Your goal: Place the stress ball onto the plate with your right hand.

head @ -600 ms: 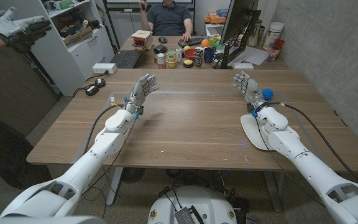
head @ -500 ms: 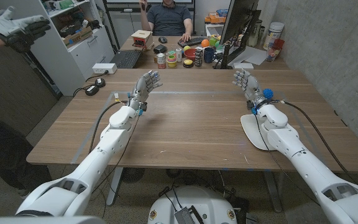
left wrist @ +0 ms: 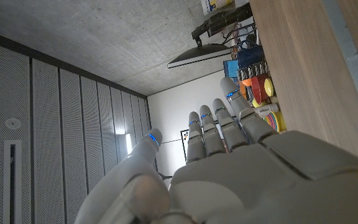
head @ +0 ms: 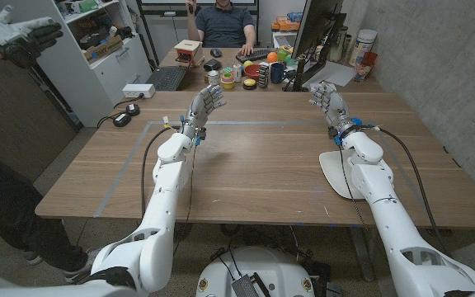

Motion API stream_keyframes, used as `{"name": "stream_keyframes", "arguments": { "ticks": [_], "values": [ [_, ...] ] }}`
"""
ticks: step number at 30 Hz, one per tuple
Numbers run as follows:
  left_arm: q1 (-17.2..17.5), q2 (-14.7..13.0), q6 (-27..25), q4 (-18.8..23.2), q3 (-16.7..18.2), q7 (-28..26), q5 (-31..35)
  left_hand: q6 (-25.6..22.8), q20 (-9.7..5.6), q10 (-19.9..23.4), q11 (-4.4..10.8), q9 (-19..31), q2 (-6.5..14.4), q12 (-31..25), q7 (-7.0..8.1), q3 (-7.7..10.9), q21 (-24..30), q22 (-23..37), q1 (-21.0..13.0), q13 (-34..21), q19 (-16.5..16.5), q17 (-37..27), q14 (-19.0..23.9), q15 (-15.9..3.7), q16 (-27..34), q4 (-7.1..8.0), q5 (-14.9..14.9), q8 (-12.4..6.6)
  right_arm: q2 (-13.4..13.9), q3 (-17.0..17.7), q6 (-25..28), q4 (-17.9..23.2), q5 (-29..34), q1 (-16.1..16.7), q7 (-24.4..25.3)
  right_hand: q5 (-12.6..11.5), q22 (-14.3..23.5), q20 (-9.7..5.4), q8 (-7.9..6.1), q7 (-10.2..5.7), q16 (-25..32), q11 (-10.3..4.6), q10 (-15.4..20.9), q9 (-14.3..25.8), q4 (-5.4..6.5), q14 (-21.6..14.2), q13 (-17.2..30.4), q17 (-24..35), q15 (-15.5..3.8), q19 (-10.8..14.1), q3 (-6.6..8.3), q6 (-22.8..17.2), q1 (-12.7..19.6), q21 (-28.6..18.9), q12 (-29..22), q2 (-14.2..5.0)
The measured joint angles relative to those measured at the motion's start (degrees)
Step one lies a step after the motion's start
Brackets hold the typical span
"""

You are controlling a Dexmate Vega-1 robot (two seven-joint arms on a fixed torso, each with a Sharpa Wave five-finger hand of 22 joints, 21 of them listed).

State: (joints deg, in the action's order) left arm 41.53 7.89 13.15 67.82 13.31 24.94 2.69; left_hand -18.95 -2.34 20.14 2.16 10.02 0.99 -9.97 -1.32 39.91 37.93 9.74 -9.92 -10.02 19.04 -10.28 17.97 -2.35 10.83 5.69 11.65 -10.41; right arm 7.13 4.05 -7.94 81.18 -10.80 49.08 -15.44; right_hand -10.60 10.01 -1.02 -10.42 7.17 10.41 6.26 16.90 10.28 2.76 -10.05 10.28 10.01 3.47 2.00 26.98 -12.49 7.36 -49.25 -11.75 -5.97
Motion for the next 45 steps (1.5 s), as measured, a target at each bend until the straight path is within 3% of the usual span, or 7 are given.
{"name": "stream_keyframes", "arguments": {
  "ticks": [1,3,5,7,20,32,45],
  "values": [
    [0.0,0.0,-0.1,0.0,0.0,0.9,1.2,0.0,0.00,0.0,0.00,0.0,0.0,0.0,0.00,0.00,0.0,0.0,0.0,0.0,0.0,0.0,0.0,0.00,0.0,0.00,0.0,0.00,-0.6,0.6,0.0,0.2,0.0,0.0,0.0,0.0,0.0,0.00,0.00,0.00,0.0,0.00,0.0,0.0,0.00,0.0,0.0,0.0,0.00,0.0,0.00,0.0,0.0,0.0,0.0,0.00],
    [-0.1,2.8,-0.1,0.7,3.4,2.2,3.1,0.0,0.00,0.0,0.00,0.0,0.0,0.0,0.00,0.00,0.0,0.0,0.0,0.0,0.0,0.0,0.0,0.00,0.0,0.00,0.0,0.00,-2.4,2.4,0.7,0.9,2.6,0.1,-1.7,0.0,0.0,0.00,0.00,0.00,0.0,0.00,0.0,0.0,0.00,0.0,0.0,0.0,0.00,0.0,0.00,0.0,0.0,0.0,0.0,0.00],
    [-0.1,2.8,-0.1,0.7,3.4,3.4,4.7,0.0,0.00,0.0,0.00,0.0,0.0,0.0,0.00,0.00,0.0,0.0,0.0,0.0,0.0,0.0,0.0,0.00,0.0,0.00,0.0,0.00,-3.6,3.5,0.7,1.5,2.6,0.1,-1.7,0.0,0.0,0.00,0.00,0.00,0.0,0.00,0.0,0.0,-0.24,0.0,0.0,0.0,0.00,0.0,0.24,0.0,0.0,0.0,0.0,0.00],
    [-0.4,6.4,-0.2,1.7,7.8,5.0,6.9,0.0,0.00,0.0,0.00,0.0,0.0,0.0,0.00,0.00,0.0,0.0,0.0,0.0,0.0,0.0,0.0,0.00,0.0,0.00,0.0,0.00,-4.6,4.4,1.6,2.0,6.2,0.1,-3.8,0.0,0.0,0.00,0.00,0.00,0.0,0.00,0.0,0.0,-0.24,0.0,0.0,0.0,0.00,0.0,0.24,0.0,0.0,0.0,0.0,0.00],
    [-1.1,11.4,0.3,2.8,14.4,10.1,12.6,0.0,0.00,0.0,-0.01,0.0,0.0,0.0,0.00,0.00,-0.2,0.0,0.0,0.0,0.0,0.0,0.0,0.00,0.0,0.00,0.0,0.00,-9.0,8.9,2.9,4.3,14.0,-0.2,-7.2,0.0,0.0,0.00,0.00,0.00,0.0,-0.01,0.0,0.0,-1.07,0.0,0.0,-0.2,0.00,0.0,0.27,0.0,0.8,0.3,0.0,0.83],
    [-1.3,13.3,1.0,3.4,17.0,13.2,14.8,0.0,0.00,0.0,-0.01,0.0,0.0,0.0,0.00,0.00,-0.5,0.0,0.0,0.0,0.0,0.0,0.0,0.00,0.0,0.00,0.0,0.00,-9.3,10.5,3.5,5.6,20.3,-1.2,-7.8,0.0,-0.2,0.00,0.00,-0.02,0.0,0.24,-0.3,0.0,-2.73,0.0,0.0,-0.1,0.00,0.0,-0.03,0.0,2.3,0.8,0.0,2.26],
    [0.0,15.0,1.1,5.7,18.4,15.9,15.0,0.0,0.00,0.0,-0.01,0.0,0.0,0.0,0.00,0.00,-0.5,0.0,0.0,0.0,0.0,0.0,0.0,0.00,0.0,0.00,0.0,0.00,-7.3,11.2,3.9,6.0,28.7,-2.5,-6.5,0.0,-0.2,0.00,0.00,-0.86,0.0,0.09,-0.8,0.0,-3.96,0.2,0.0,-0.1,0.22,0.0,-0.34,0.2,3.5,1.4,0.0,2.86]
  ]
}}
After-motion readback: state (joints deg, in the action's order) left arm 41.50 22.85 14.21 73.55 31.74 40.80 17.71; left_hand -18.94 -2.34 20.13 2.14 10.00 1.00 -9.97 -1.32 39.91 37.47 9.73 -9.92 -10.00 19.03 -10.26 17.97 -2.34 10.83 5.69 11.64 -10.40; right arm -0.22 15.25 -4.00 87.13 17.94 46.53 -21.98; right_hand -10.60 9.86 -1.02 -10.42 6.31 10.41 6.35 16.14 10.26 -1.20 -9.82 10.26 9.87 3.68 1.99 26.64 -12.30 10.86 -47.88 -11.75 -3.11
